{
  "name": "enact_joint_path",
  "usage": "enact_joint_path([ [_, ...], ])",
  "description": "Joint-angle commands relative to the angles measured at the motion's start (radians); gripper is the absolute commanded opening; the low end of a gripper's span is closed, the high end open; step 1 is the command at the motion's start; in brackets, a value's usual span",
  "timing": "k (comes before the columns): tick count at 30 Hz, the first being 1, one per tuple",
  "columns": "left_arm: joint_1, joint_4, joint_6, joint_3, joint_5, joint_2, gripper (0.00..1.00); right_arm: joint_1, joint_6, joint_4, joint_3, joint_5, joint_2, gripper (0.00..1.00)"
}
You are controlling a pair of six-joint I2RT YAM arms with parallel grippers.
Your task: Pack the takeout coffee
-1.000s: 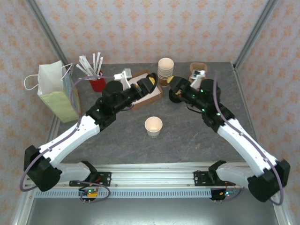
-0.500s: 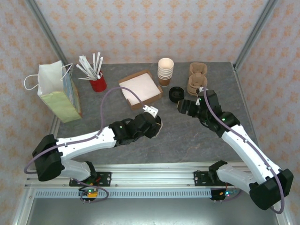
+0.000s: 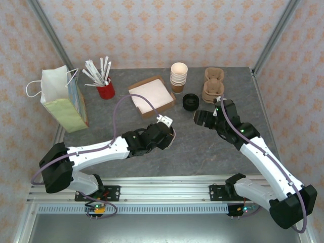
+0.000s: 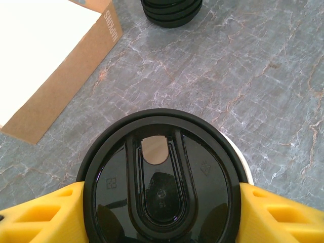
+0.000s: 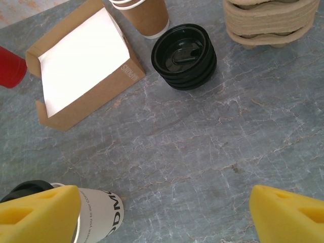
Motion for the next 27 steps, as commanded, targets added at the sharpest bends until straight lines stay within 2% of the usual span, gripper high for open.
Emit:
enact_joint_path([
  [1,0.006,0.039,-0.030,-0.015,0.009,0.000,0.64,-0.002,-0.011,0.001,-0.014,0.003,-0.005,0.87],
  [27,0.007,0.038,-0.057,-0.038,0.041,0.029,0.67,-0.003,-0.011,0.018,-0.024,-0.022,0.026,0.86],
])
